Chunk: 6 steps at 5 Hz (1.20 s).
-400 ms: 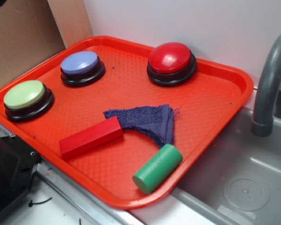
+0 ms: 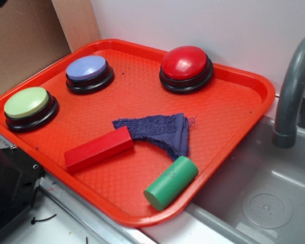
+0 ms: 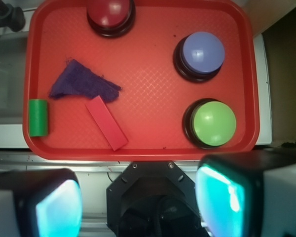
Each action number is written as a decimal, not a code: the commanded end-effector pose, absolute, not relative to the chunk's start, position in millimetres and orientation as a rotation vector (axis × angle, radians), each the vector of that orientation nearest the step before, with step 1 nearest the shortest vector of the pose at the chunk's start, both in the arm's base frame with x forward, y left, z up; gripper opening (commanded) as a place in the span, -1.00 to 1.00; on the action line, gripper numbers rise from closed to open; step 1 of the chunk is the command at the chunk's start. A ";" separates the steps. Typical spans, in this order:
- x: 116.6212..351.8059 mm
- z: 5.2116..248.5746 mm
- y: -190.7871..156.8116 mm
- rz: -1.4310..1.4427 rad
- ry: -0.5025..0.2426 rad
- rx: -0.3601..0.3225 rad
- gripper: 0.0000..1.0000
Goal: Push the red button.
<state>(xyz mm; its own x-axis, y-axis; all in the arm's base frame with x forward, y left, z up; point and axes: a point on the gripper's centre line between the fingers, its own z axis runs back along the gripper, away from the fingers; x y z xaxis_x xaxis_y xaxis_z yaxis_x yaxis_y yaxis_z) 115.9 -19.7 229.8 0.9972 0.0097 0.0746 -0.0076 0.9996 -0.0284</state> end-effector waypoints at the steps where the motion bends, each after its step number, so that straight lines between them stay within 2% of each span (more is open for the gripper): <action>1: 211.2 168.6 -22.7 -0.041 -0.215 0.060 1.00; 2: 235.0 147.4 -29.8 -0.078 -0.246 0.048 1.00; 3: 257.2 132.8 -39.3 -0.117 -0.274 -0.001 1.00; 4: 275.4 115.7 -48.8 -0.028 -0.266 0.049 1.00; 6: 302.7 99.7 -50.3 -0.022 -0.294 0.109 1.00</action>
